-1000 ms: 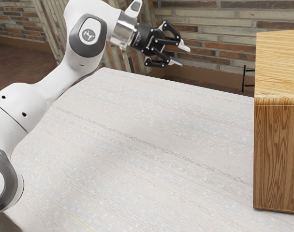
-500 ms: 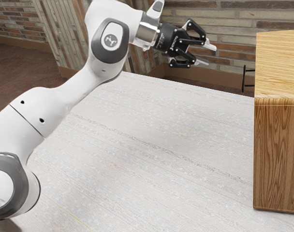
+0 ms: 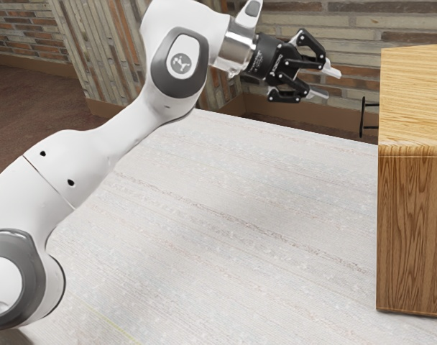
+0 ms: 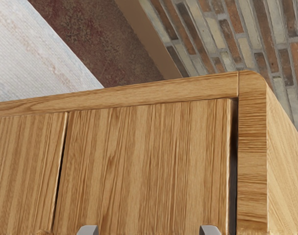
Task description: Pull the drawer handle with one arm to open the drawer
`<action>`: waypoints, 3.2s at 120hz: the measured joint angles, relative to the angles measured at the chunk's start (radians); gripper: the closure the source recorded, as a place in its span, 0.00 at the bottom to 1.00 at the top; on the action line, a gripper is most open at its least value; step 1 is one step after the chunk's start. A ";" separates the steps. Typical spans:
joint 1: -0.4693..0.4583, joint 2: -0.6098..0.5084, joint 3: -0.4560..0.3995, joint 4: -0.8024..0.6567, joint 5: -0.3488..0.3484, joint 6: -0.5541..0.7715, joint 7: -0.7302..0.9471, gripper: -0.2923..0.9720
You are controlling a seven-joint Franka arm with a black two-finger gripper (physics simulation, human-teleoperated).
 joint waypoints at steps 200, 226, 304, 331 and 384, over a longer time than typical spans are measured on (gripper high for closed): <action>-0.083 0.062 0.018 -0.024 0.114 -0.204 -0.219 0.69; -0.084 0.064 0.037 -0.024 0.117 -0.210 -0.238 0.69; -0.046 0.098 0.048 -0.060 0.111 -0.222 -0.264 0.71; -0.010 0.103 0.046 -0.087 0.111 -0.221 -0.267 0.71; 0.020 0.146 0.042 -0.140 0.104 -0.216 -0.271 0.75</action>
